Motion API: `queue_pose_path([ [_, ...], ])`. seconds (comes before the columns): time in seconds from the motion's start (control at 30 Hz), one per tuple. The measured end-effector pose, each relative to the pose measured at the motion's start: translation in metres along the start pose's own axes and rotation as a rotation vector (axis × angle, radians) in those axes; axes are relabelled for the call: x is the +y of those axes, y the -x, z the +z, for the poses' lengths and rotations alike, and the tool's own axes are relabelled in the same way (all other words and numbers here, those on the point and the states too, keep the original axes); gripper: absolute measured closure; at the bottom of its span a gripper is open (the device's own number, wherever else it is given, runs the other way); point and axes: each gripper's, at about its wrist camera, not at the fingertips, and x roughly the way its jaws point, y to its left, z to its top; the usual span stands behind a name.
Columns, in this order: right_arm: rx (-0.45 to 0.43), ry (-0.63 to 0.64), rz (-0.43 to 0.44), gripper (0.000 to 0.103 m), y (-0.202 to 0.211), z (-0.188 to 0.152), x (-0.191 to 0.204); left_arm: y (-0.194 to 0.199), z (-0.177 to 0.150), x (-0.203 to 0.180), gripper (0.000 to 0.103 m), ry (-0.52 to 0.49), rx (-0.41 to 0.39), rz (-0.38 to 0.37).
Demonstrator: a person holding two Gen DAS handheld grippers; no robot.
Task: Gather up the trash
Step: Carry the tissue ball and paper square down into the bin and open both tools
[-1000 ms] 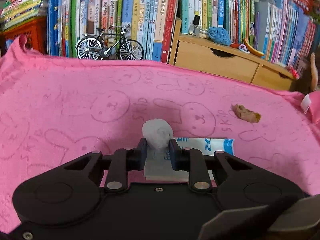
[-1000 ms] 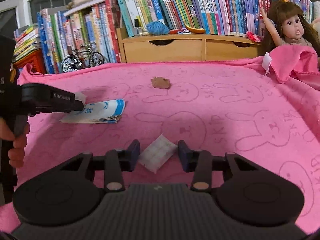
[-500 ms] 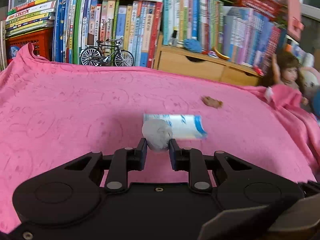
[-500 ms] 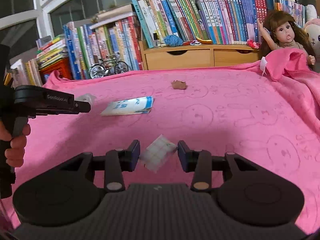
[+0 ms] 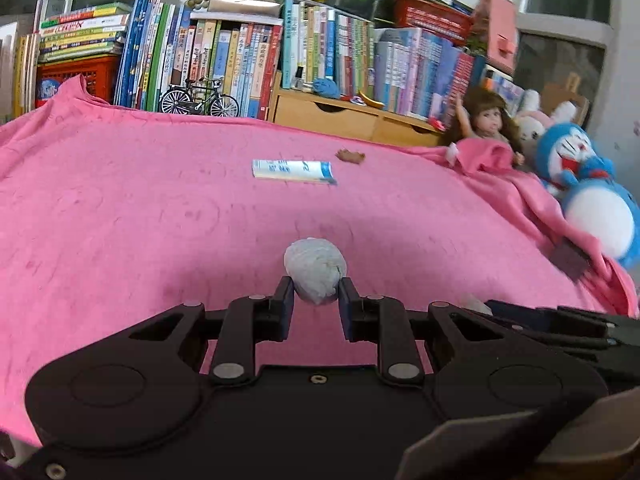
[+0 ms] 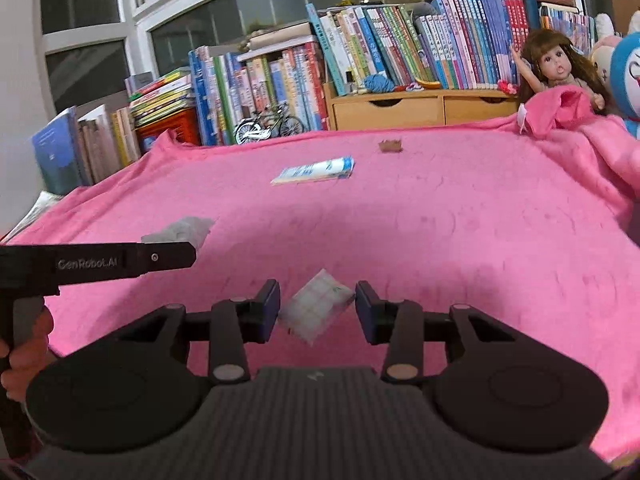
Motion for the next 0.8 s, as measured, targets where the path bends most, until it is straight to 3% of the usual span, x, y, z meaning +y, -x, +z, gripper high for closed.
queue_pose_path([
  [0.17,-0.005,0.013,0.014,0.057,0.028,-0.026,0.012,0.039,-0.031,-0.006,0.081,-0.034,0.006,-0.019],
  [0.5,0.056,0.011,0.021,0.056,0.058,-0.075,0.027,0.064,-0.077,-0.009,0.08,-0.055,0.139,-0.057],
  [0.8,0.246,0.062,0.022,0.056,0.036,-0.13,0.039,0.043,-0.129,0.0,0.08,-0.081,0.336,-0.02],
])
